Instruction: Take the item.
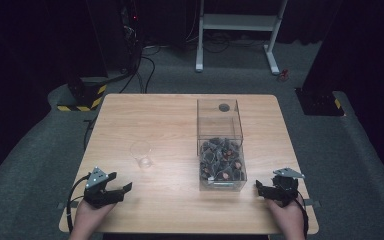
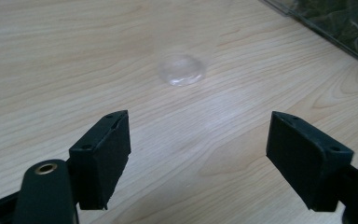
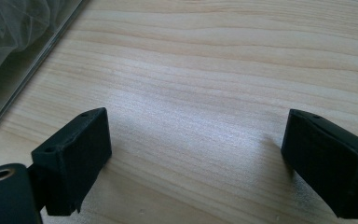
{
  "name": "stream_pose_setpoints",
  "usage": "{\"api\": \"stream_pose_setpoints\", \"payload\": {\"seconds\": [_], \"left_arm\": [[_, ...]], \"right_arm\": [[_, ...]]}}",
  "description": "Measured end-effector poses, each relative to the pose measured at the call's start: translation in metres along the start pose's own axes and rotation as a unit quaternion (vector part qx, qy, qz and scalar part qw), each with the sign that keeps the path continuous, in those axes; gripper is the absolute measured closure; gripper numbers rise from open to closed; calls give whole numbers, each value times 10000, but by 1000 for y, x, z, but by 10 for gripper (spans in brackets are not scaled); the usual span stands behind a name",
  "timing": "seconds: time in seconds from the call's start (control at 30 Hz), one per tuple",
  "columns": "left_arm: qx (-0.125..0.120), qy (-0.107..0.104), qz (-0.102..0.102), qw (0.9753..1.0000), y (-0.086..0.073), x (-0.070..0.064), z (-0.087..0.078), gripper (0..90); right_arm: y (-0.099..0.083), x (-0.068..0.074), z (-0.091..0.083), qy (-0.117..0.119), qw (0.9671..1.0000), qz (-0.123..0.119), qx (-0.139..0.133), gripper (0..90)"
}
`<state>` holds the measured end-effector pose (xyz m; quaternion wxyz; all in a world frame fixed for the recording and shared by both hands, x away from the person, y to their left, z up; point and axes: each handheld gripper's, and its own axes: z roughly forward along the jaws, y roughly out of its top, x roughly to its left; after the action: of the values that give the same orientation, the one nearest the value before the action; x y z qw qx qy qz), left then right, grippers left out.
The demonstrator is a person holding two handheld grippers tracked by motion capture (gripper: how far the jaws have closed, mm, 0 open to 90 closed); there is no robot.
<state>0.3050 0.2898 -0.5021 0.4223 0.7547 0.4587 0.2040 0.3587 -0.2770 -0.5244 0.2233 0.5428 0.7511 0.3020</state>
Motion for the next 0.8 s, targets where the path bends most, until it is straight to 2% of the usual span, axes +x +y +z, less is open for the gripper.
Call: {"api": "stream_pose_setpoints", "payload": {"seconds": [0.03,0.2,0.27,0.3,0.43,0.53,0.7,0.8], "left_arm": [[0,0,0,10000,0,0,0,222],[-71,-159,176,9997,8,-17,4,222],[-103,-291,201,9993,11,-23,6,226],[-103,-291,201,9993,11,-23,6,226],[-51,-390,467,9981,20,-39,13,223],[-4,-505,545,9972,26,-47,16,223],[-19,-675,559,9961,33,-55,20,222],[-140,-782,601,9950,42,-63,23,219]], "right_arm": [[0,0,0,3,10000,-16,-1,80],[0,1,0,-22,10000,-20,3,83],[0,2,-1,-32,10000,-20,-1,82],[0,2,-1,-32,10000,-20,-1,82],[1,7,0,-45,10000,11,0,84],[1,7,1,34,9999,-102,-14,83],[1,7,1,63,9999,-90,-9,81],[1,7,1,65,9999,-91,-9,81]]}}
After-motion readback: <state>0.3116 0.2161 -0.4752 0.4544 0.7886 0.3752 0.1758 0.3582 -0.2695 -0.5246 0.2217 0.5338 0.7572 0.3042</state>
